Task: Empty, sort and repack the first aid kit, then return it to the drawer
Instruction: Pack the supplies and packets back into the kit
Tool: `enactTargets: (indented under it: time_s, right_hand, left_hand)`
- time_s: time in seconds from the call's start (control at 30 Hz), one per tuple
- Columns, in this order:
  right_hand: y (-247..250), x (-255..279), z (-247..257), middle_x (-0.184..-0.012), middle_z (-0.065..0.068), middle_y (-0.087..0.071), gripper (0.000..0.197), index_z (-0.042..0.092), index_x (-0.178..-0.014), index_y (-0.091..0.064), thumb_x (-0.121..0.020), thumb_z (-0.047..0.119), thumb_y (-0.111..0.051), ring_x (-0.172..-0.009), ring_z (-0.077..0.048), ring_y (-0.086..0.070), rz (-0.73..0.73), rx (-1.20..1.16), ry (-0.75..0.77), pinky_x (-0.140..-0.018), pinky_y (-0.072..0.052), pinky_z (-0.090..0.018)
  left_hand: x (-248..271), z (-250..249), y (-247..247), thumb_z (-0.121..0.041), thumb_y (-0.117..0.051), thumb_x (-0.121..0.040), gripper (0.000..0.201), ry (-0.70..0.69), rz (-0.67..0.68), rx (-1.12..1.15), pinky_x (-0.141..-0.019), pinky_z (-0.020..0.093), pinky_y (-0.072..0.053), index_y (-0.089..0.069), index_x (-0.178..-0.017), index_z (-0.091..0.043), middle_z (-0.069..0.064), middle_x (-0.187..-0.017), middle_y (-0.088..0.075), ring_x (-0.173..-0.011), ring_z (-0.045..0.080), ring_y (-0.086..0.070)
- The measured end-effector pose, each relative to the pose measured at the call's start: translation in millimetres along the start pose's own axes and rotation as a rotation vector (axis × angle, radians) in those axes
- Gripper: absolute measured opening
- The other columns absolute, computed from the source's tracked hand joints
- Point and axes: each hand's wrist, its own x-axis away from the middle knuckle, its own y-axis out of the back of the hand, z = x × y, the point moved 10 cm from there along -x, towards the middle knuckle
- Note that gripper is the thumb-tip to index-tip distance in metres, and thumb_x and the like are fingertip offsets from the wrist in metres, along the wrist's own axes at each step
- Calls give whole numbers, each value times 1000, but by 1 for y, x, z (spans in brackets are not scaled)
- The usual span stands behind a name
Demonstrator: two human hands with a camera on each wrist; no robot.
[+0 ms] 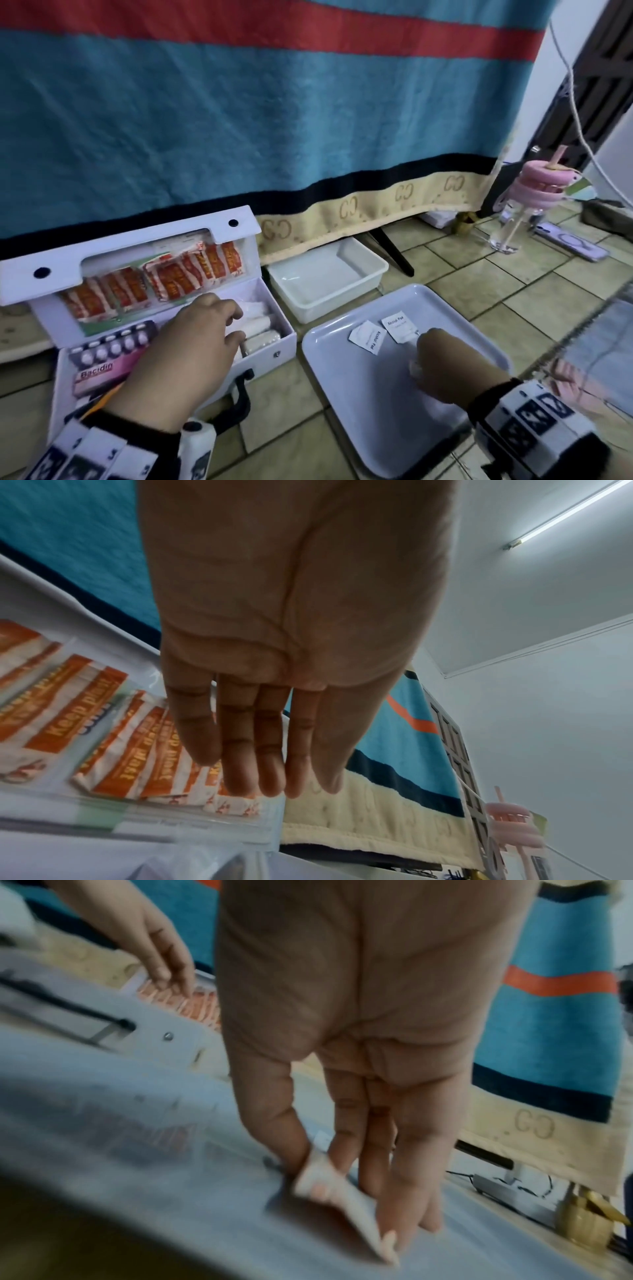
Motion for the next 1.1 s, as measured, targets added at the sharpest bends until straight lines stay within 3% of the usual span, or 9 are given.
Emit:
enactTargets:
  time_s: [0.1,0.17,0.27,0.33,0.47,0.6,0.73,0.93,1.1]
  right_hand:
    - [-2,1,6,-86,0,-51,21,26,-83,-53,-91,14,-38,-81,-16,-54,-3,26,21,-68,-36,-24]
    - [1,-1,3,-94,-1,-62,22,23,-85,-59,-92,18,-39,-89,-18,-60,11,27,8,-71,-38,-25]
    - [18,-7,14,-66,4,-53,37,21,-58,-40,-92,35,-47,-66,-16,-53,-2,4,32,-57,-34,-26]
    - [42,-9,41,-54,1,-48,40,17,-55,-43,-90,35,-50,-50,-13,-45,-29,-113,99,-51,-37,-26]
    - [92,-11,104,-60,-6,-61,26,10,-69,-58,-92,20,-52,-48,-12,-58,-59,-598,296,-52,-48,-25]
    - [115,-23,173,-64,10,-58,11,20,-81,-64,-88,12,-60,-55,-2,-50,-35,-675,554,-56,-39,-13]
    - [108,-45,224,-73,4,-64,10,9,-87,-71,-86,7,-62,-57,4,-52,66,-670,667,-62,-40,-11]
    - [179,-62,217,-71,-2,-63,18,4,-84,-63,-90,-7,-50,-61,2,-58,-147,-1420,700,-65,-45,-10]
    - [210,-67,217,-83,-1,-69,20,11,-84,-70,-87,-4,-58,-73,2,-61,-329,-1357,737,-76,-44,-9]
  left_hand:
    - [5,11,2,-28,-55,-91,26,31,9,-14,-88,28,-43,-59,-116,-24,-4,-114,-52,-101,14,-54]
    - [8,18,5,-28,-55,-91,25,50,10,-22,-87,27,-43,-59,-115,-25,-4,-115,-52,-99,14,-54]
    - [11,30,13,-25,-56,-90,26,86,-8,-14,-87,27,-43,-58,-116,-25,-3,-119,-52,-96,12,-52]
    - [10,38,21,-24,-57,-89,32,125,-32,-1,-87,28,-42,-56,-121,-24,-3,-122,-50,-95,12,-49]
    - [4,47,35,-28,-58,-90,43,159,-88,-4,-98,33,-41,-49,-131,-21,-1,-127,-43,-105,15,-48]
    - [-8,43,53,-34,-58,-90,60,85,-187,-58,-112,33,-26,-34,-143,-20,-1,-142,-31,-132,18,-27]
    - [-22,43,55,-38,-54,-91,77,69,-182,-98,-116,36,-16,-9,-150,-20,-1,-151,-18,-140,19,-14]
    - [-25,47,52,-33,-55,-91,81,52,-195,-14,-113,35,-21,1,-149,-23,-2,-150,-20,-138,18,-16]
    - [-24,41,47,-38,-52,-90,66,4,-194,-73,-107,33,-28,-15,-144,-28,-10,-140,-22,-131,14,-21]
